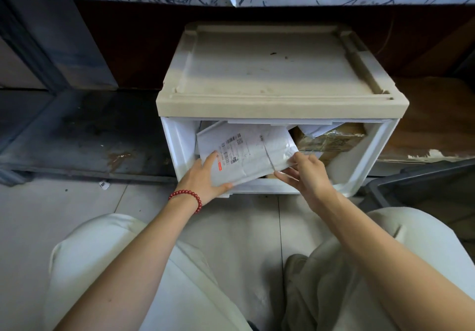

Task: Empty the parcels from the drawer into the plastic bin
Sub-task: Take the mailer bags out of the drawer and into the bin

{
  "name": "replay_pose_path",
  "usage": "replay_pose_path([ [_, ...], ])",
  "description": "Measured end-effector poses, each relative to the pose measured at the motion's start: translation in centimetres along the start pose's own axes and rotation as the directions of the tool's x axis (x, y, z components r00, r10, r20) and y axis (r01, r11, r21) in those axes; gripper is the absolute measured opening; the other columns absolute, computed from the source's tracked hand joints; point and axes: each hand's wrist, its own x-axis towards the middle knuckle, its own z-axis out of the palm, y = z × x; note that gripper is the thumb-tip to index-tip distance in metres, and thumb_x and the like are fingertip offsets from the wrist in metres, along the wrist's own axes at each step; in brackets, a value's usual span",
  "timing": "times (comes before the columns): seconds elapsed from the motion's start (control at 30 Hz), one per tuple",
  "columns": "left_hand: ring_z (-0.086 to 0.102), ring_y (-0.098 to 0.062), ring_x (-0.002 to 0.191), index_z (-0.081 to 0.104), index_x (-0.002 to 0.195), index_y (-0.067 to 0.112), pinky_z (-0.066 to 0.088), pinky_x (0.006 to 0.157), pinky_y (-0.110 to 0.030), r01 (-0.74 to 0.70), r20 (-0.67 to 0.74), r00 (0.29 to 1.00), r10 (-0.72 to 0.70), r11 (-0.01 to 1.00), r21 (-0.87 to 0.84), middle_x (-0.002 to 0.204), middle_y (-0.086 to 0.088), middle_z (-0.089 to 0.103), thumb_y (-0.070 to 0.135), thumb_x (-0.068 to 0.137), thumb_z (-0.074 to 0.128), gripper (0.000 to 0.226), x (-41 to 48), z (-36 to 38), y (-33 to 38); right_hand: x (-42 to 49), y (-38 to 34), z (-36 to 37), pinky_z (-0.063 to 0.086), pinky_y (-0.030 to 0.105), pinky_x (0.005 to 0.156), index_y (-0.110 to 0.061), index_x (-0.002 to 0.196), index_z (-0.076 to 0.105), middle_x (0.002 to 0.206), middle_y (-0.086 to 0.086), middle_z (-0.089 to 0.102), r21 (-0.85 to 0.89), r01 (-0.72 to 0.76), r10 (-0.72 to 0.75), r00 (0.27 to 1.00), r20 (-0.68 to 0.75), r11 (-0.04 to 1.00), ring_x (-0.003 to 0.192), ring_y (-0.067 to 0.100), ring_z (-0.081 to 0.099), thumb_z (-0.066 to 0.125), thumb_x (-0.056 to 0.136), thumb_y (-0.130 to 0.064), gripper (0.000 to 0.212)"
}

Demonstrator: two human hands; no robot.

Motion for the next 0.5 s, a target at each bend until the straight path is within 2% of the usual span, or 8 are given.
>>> replay_pose_path([
  [0.07,0.042,-0.026,0.128,0.014,0.148,0.030,0.039,0.098,-0.033,0.012,0.010,1.000,-0.010,0.990,-0.144,0.141,-0.003,0.039,0.055,0.071,0.074,0.100,-0.3,0.4,0.3,-0.5,0.0,-0.7,0.058,0.028,0.065,-0.010,0.092,0.041,0.081,0.010,0.057,0.033,-0.033,0.032,0.998,0.051,0.999,0.068,0.018,0.066,0.046,0.093,-0.005,0.007],
  [0.2,0.032,-0.019,0.136,0.008,0.151,0.022,0.028,0.094,-0.020,0.098,0.038,0.995,-0.090,0.905,-0.413,0.149,0.000,0.032,0.031,0.063,0.088,0.119,-0.7,0.8,0.6,-1.3,-0.2,-1.5,0.060,0.031,0.061,-0.011,0.083,0.039,0.087,0.013,0.052,0.046,-0.077,0.074,0.995,0.065,0.996,0.074,0.023,0.058,0.046,0.093,-0.003,0.014],
  [0.3,0.031,-0.016,0.136,0.009,0.151,0.025,0.029,0.101,-0.022,0.126,0.035,0.992,-0.125,0.858,-0.498,0.150,0.001,0.030,0.028,0.056,0.092,0.127,-0.8,0.9,0.4,-1.5,-0.6,-2.4,0.059,0.031,0.057,-0.011,0.094,0.043,0.088,0.008,0.055,-0.032,-0.079,0.081,0.995,0.050,0.996,0.071,0.020,0.061,0.048,0.092,-0.004,0.010],
  [0.33,0.032,-0.017,0.135,0.013,0.150,0.027,0.030,0.104,-0.025,0.122,0.023,0.992,-0.128,0.855,-0.505,0.150,0.000,0.030,0.028,0.054,0.093,0.125,-1.0,0.9,0.3,-1.5,-0.7,-2.7,0.060,0.032,0.059,-0.014,0.103,0.045,0.089,0.005,0.056,-0.057,-0.081,0.084,0.995,0.050,0.995,0.071,0.019,0.062,0.050,0.091,-0.003,0.018],
  [0.4,0.034,-0.020,0.133,0.020,0.148,0.030,0.032,0.107,-0.030,0.117,-0.005,0.991,-0.137,0.863,-0.492,0.147,-0.004,0.030,0.027,0.053,0.093,0.119,-1.6,0.7,0.3,-1.3,-1.0,-3.3,0.059,0.034,0.068,-0.026,0.120,0.044,0.096,0.001,0.060,-0.098,-0.088,0.095,0.993,0.074,0.991,0.075,0.017,0.064,0.054,0.088,-0.005,0.040],
  [0.43,0.035,-0.021,0.132,0.023,0.146,0.031,0.032,0.106,-0.031,0.108,-0.026,0.990,-0.137,0.872,-0.477,0.146,-0.005,0.029,0.026,0.054,0.093,0.117,-1.9,0.5,0.3,-1.4,-1.1,-3.5,0.057,0.035,0.075,-0.031,0.125,0.043,0.102,-0.001,0.061,-0.118,-0.085,0.097,0.990,0.098,0.989,0.078,0.016,0.064,0.055,0.088,-0.008,0.044],
  [0.5,0.035,-0.022,0.131,0.026,0.145,0.031,0.032,0.104,-0.030,0.076,-0.079,0.989,-0.123,0.894,-0.442,0.142,-0.006,0.030,0.023,0.055,0.093,0.113,-2.7,0.1,0.3,-1.5,-1.1,-3.8,0.053,0.037,0.088,-0.033,0.126,0.046,0.114,-0.006,0.058,-0.167,-0.068,0.095,0.983,0.157,0.984,0.089,0.014,0.061,0.057,0.092,-0.021,0.038],
])
